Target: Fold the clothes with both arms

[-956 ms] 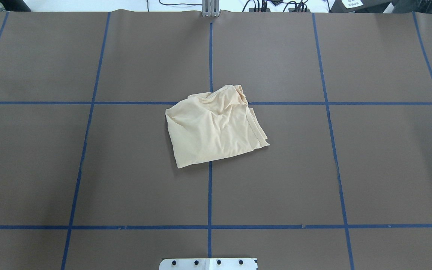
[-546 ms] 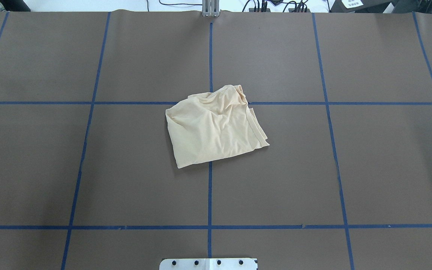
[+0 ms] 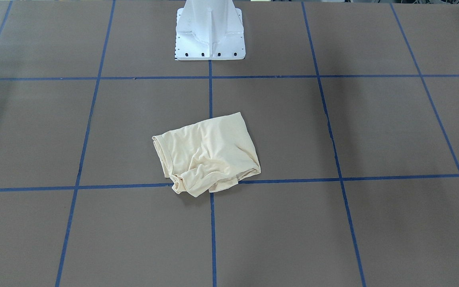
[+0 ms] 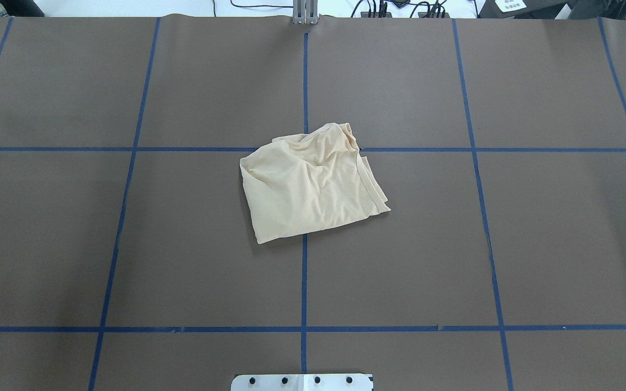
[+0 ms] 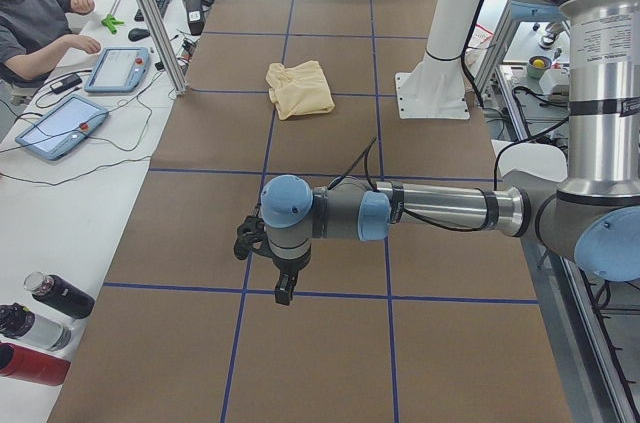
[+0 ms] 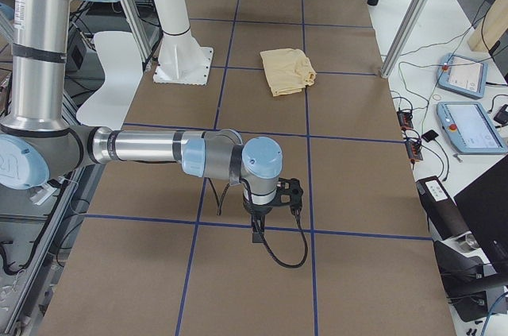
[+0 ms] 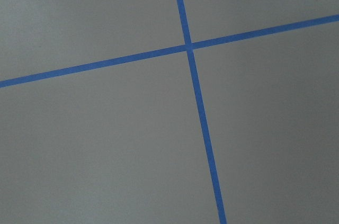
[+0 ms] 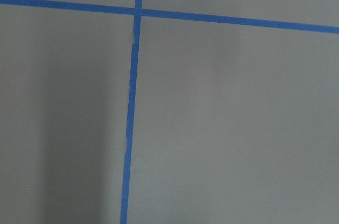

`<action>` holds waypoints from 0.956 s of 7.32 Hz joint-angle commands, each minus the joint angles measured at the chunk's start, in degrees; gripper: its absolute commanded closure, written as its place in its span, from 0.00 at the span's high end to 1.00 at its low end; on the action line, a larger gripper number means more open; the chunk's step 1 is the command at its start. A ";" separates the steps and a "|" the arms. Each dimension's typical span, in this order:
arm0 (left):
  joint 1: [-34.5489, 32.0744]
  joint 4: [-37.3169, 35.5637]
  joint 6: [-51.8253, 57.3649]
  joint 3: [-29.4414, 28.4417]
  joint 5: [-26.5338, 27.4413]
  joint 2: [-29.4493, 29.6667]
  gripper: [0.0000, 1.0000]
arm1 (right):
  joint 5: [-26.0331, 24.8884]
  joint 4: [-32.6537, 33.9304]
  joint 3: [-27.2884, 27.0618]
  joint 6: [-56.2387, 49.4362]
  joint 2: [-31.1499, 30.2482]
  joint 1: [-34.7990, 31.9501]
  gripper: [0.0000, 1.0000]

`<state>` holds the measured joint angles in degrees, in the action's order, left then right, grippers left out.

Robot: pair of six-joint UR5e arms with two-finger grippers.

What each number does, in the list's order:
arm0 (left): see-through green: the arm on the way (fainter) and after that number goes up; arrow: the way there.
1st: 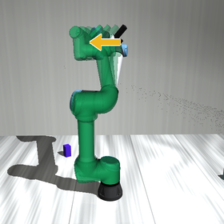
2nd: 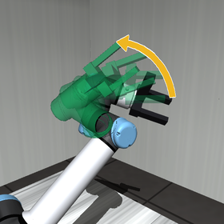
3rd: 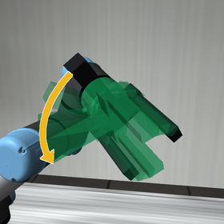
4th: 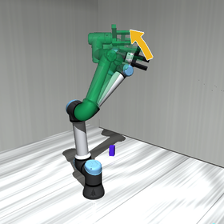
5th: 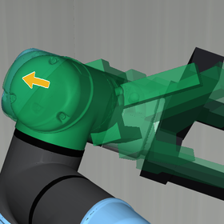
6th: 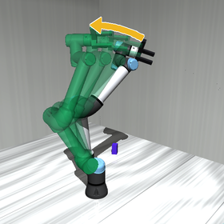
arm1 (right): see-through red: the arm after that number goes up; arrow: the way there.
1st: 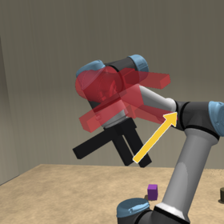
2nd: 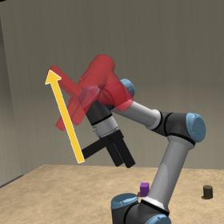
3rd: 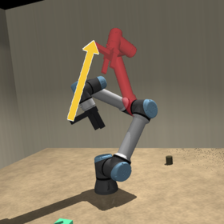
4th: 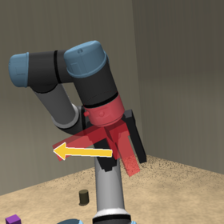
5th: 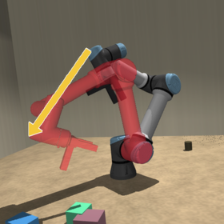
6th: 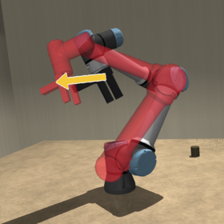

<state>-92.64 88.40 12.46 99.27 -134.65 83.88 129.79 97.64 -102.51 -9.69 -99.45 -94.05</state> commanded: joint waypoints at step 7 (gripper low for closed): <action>0.00 2.21 -0.25 -0.48 -0.09 -0.12 1.00 | 0.02 -0.69 0.03 -0.16 0.31 0.01 1.00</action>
<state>-92.64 90.61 12.32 98.79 -134.70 83.76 129.84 97.39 -102.55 -9.85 -99.14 -94.04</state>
